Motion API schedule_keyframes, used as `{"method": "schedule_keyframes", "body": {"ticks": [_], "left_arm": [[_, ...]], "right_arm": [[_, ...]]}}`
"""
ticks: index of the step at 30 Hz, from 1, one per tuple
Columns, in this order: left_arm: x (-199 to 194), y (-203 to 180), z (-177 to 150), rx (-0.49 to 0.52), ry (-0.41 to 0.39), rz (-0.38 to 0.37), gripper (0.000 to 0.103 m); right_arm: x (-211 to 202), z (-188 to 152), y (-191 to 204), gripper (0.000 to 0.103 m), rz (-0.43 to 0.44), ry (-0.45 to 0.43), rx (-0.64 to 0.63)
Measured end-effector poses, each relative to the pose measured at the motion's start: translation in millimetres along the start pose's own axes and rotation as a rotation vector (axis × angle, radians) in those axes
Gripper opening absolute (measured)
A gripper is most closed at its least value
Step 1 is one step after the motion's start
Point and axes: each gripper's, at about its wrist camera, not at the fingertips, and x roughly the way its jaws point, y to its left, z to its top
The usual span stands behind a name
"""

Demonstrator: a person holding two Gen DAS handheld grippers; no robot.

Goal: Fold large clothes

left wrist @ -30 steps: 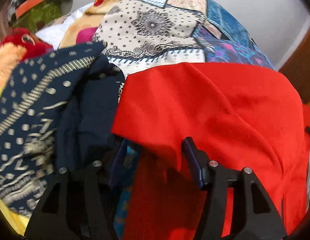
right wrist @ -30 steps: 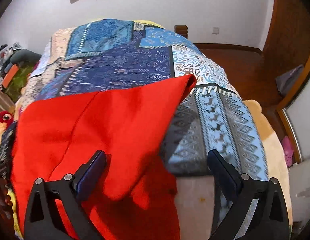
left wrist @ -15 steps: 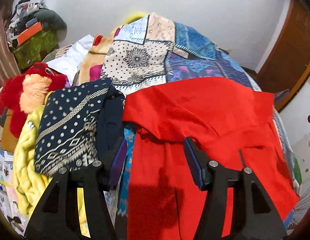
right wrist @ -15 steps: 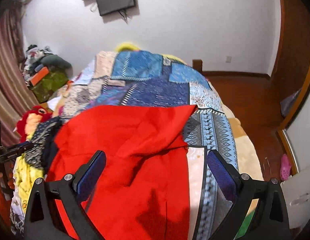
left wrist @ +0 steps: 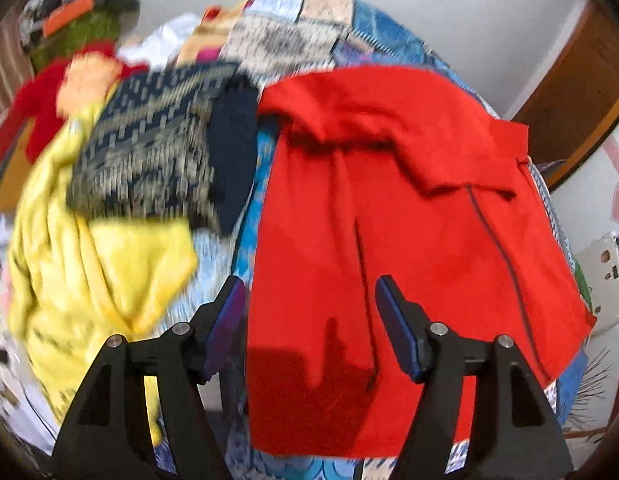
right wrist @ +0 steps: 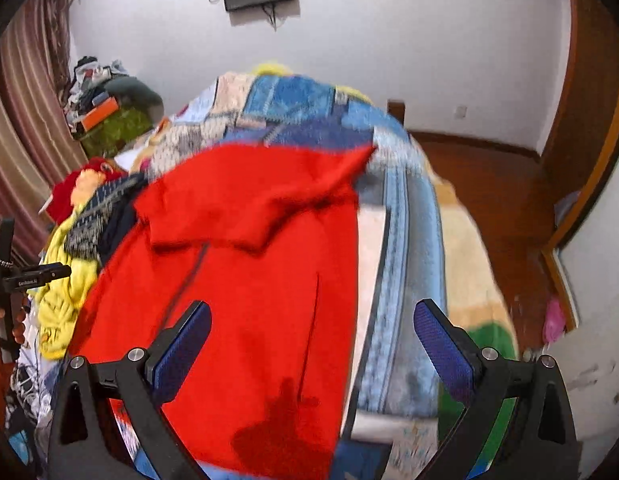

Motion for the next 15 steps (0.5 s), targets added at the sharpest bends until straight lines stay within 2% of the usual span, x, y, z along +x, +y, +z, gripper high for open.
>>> {"method": "schedule_keyframes", "body": {"ticks": [4,10,12,14,15], "left_arm": [[17.6,23.8,-37.7,-0.096,0.072,-0.046,0.067],[36.0,39.4,-81.8,-0.166,0.149,-0.084,0.067],[37.4,39.2,-91.4,-0.175,0.144,-0.09,0.067],[36.2,36.6,-95.5,-0.172,0.128,-0.106,0.067],[34.8,33.2,-96.7,-0.163,0.115,-0.112,0.066]], "right_arm": [[17.5,-37.1,-18.2,0.101,0.09,0.084,0.125],[47.3,-72.0,-32.0,0.098,0.148,0.189,0.221],[53.6,-77.3,-30.7,0.088,0.171,0.206,0.217],[59.1,-79.7,-26.3,0.083,0.175,0.203,0.197],[61.4,-80.6,-23.5,0.075,0.18,0.204,0.188]]}}
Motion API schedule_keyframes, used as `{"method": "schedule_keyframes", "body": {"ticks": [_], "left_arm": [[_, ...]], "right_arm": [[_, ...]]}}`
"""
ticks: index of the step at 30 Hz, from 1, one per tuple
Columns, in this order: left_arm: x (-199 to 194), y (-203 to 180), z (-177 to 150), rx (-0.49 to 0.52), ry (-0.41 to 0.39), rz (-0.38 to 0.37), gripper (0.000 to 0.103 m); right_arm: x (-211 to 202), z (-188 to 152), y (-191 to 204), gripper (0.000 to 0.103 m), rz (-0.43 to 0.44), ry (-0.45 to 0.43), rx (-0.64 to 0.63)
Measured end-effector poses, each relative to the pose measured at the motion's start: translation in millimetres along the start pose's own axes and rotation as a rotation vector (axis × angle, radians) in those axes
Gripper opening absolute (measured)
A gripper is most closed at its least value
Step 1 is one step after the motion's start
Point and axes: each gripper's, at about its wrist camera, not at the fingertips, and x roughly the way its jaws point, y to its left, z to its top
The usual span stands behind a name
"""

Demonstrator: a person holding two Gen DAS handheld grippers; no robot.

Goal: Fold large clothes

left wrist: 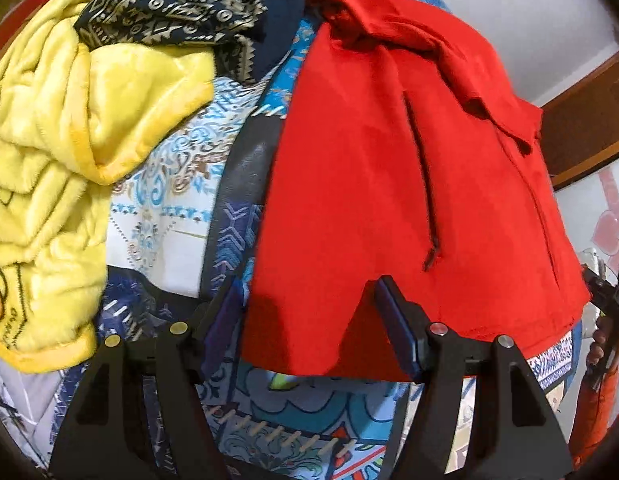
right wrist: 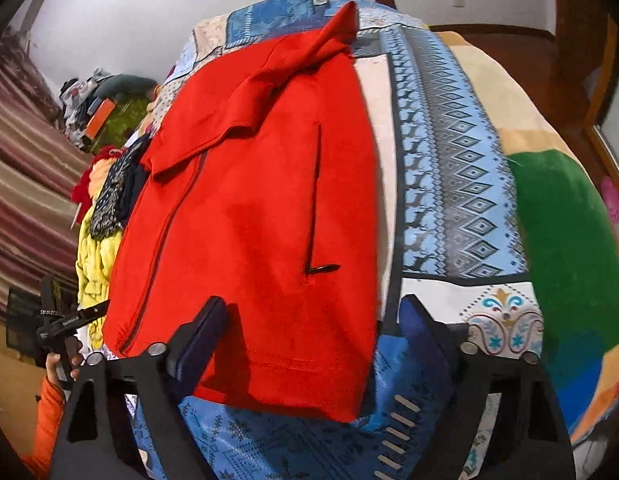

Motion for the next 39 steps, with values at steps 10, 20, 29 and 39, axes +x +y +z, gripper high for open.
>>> {"method": "schedule_keyframes", "body": {"ticks": [10,20,29,39], "left_arm": [[-0.3,-40.1,12.4,0.151,-0.044,0.08,0.006],[-63.1,-90.8,65.9,0.234,-0.248,0.023,0.004],[-91.4,-111.4,166.8,0.212,-0.41,0.018,0.004],[-25.5,-103.2,294.0,0.103,-0.444,0.1,0.004]], "right_arm": [[3.8,5.0,33.2,0.013,-0.016,-0.011,-0.141],[-24.1,59.2,58.2,0.009,0.025,-0.129,-0.185],[-27.3,157.6,76.1,0.009,0.017,-0.252,-0.181],[48.1,297.1,57.4,0.009,-0.058,-0.347,-0.044]]}}
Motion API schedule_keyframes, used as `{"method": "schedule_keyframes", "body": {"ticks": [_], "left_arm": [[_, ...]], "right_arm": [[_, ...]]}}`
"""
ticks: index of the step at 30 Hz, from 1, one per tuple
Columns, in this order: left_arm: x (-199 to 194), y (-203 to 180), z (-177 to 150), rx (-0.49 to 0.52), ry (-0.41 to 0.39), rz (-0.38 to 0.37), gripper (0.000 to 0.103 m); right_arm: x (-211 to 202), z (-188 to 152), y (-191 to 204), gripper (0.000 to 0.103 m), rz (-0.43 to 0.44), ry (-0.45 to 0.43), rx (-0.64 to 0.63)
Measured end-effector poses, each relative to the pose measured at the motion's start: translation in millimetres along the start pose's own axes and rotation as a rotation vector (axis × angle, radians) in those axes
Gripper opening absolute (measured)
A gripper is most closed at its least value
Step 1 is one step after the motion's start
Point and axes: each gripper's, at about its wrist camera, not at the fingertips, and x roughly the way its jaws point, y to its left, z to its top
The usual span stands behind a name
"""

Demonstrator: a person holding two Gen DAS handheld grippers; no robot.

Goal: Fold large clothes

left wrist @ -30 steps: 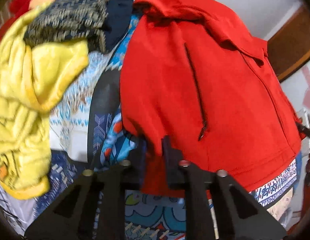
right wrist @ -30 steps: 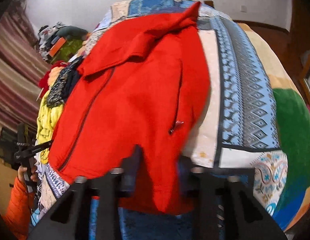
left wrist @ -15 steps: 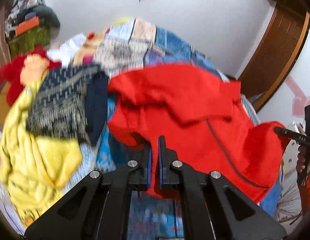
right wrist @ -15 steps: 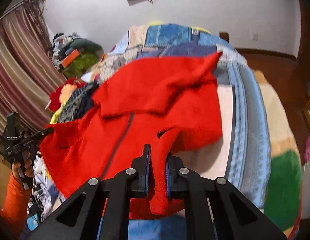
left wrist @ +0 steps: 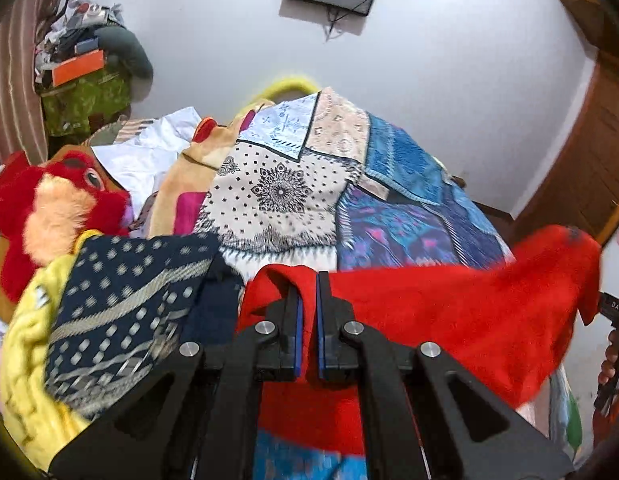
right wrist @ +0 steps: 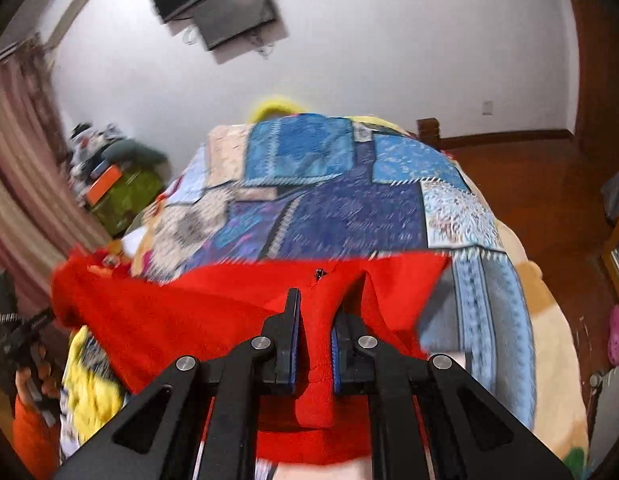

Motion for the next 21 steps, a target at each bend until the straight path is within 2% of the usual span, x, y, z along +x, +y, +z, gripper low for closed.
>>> {"method": "schedule_keyframes", "body": {"ticks": [2,4,7,9,11,12,13,15,16,17,19,21], "left_arm": [[35.9,4.4,6.4,-0.032,0.039,0.012,0.004],[72.3,6.4,5.9,-0.047,0.09,0.038,0.004],[121.2,11.7,-7.3,-0.048,0.185,0.097,0.005],[143.8,14.4,-17.6,-0.046,0.238,0.115,0.007],[157.2,10.9,-26.7,0.019,0.247,0.156,0.015],[161.0,6.5,-30.5,0.072,0.246,0.179,0.017],[164.5,-0.1,-35.5,0.142,0.25,0.215,0.021],[168.2,-11.9,-42.4,0.247,0.271,0.294,0.021],[167.1,-14.0,-41.9,0.262,0.282,0.31,0.021],[164.3,-15.6,-40.1,0.268,0.293,0.319,0.021],[153.9,-20.2,-34.3,0.279,0.306,0.32,0.022],[138.6,-25.4,-29.0,0.297,0.304,0.298,0.032]], "right_arm": [[33.2,2.0,-13.6,0.009,-0.041,-0.005,0.07],[68.0,-2.0,-31.2,0.009,-0.065,0.045,0.158],[103.1,-10.9,-60.4,0.01,0.005,0.121,0.287],[108.3,-10.3,-72.5,0.01,0.059,0.135,0.319],[105.0,-3.4,-81.7,0.012,0.093,0.145,0.322],[99.0,0.1,-84.9,0.017,0.082,0.133,0.314],[87.2,6.1,-89.3,0.02,0.003,0.096,0.291],[63.5,13.2,-95.3,0.022,-0.258,0.041,0.223],[50.7,15.8,-99.8,0.022,-0.342,0.026,0.191],[43.8,18.1,-104.5,0.022,-0.356,0.032,0.173],[23.1,17.8,-111.4,0.022,-0.297,0.065,0.147],[3.3,14.5,-111.3,0.022,-0.254,0.059,0.114]]}}
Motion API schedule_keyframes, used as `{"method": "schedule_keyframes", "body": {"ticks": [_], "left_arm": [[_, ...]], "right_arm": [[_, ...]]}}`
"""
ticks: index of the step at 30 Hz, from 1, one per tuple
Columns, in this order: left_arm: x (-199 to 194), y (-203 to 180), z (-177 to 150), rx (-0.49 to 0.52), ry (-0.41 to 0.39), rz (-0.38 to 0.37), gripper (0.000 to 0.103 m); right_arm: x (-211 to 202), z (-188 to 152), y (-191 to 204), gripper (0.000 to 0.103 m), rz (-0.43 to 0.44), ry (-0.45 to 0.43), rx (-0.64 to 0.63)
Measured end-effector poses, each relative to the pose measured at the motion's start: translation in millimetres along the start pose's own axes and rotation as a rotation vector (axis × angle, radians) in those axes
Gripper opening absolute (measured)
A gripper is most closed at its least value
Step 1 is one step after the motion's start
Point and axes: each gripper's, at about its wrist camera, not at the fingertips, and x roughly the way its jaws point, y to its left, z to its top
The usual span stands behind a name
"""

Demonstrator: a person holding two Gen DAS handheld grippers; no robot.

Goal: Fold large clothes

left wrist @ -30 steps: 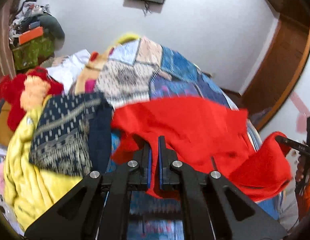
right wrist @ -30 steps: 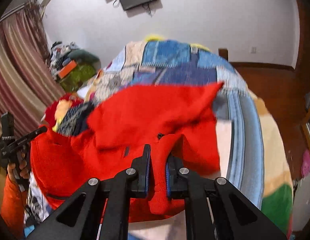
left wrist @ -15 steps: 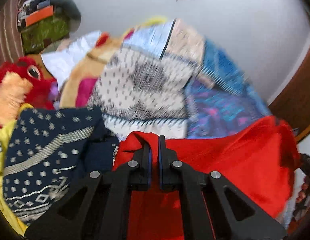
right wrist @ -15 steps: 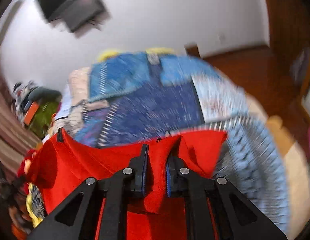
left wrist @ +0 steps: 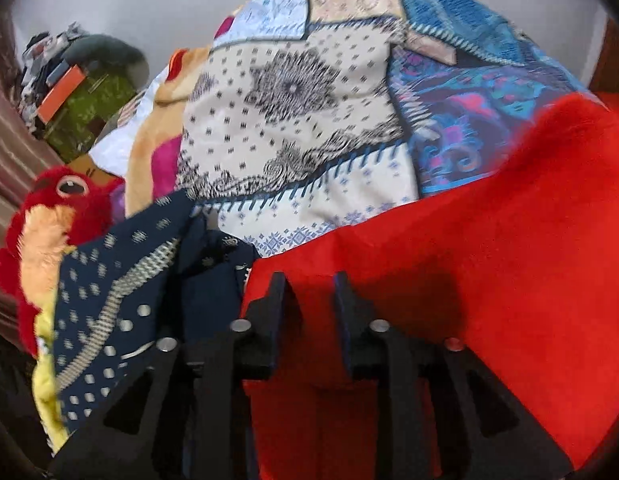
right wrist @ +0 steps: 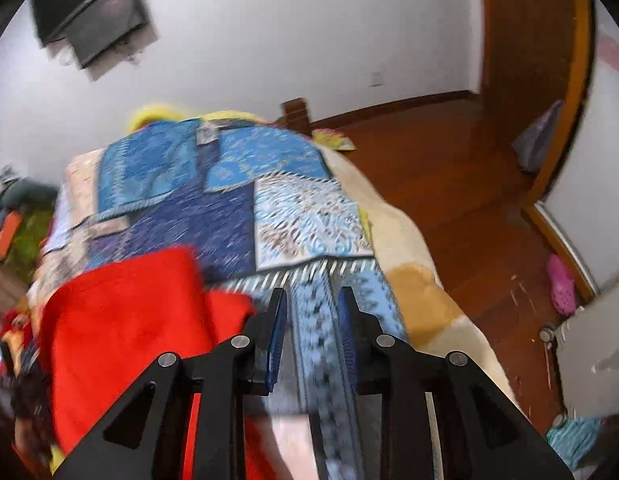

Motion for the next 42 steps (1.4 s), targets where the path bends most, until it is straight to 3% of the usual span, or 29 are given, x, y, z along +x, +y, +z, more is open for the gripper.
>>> {"method": "schedule_keyframes", "body": {"ticks": [2,5,8,14,17,22,25,27,28,29,30,32,37,42], "left_arm": [[-25.4,1.8,0.7,0.006,-0.04,-0.021,0.06],[-73.0,7.4,-2.0,-0.005,-0.15,-0.028,0.077],[-114.9,14.2,-6.9,-0.025,-0.214,-0.074,0.082],[-142.8,-1.3,-22.0,0.036,-0.228,-0.141,0.087],[-133.4,-20.3,-36.7,0.075,-0.201,-0.19,0.088],[-90.4,-55.1,-57.0,0.091,-0.116,-0.264,0.088],[-60.7,-69.5,-64.0,0.09,-0.068,-0.25,0.088],[-46.5,-72.9,-68.7,0.088,-0.065,-0.243,0.093],[-44.4,-71.9,-70.5,0.084,-0.078,-0.236,0.1],[-44.1,-70.4,-71.5,0.084,-0.091,-0.226,0.103],[-43.8,-69.1,-72.9,0.088,-0.099,-0.225,0.103],[-43.3,-66.5,-74.6,0.09,-0.1,-0.237,0.103],[-47.1,-53.4,-88.9,0.065,-0.101,-0.232,0.103],[-46.6,-25.2,-102.0,-0.01,-0.071,-0.237,0.103]], "right_arm": [[-21.1,-8.4,4.4,0.022,0.015,-0.008,-0.055],[-44.0,-22.6,18.6,0.022,0.044,-0.015,-0.126],[-57.5,-37.6,49.9,0.022,0.088,-0.015,-0.195],[-62.2,-68.0,134.0,0.022,0.214,0.003,-0.347],[-50.2,-87.6,174.0,0.022,0.261,0.038,-0.417],[-5.8,-127.9,229.0,0.022,0.211,0.106,-0.572],[25.0,-144.8,237.6,0.022,0.15,0.137,-0.643],[29.7,-151.8,233.8,0.023,0.178,0.09,-0.692],[30.2,-152.7,229.0,0.026,0.199,0.073,-0.704],[31.0,-151.3,222.1,0.039,0.203,0.068,-0.698],[31.9,-148.7,214.2,0.066,0.179,0.067,-0.681],[38.5,-144.3,197.4,0.103,0.065,0.059,-0.646],[39.5,-136.5,145.8,0.103,0.112,0.098,-0.534],[25.6,-140.3,116.9,0.103,0.033,0.088,-0.548]]}}
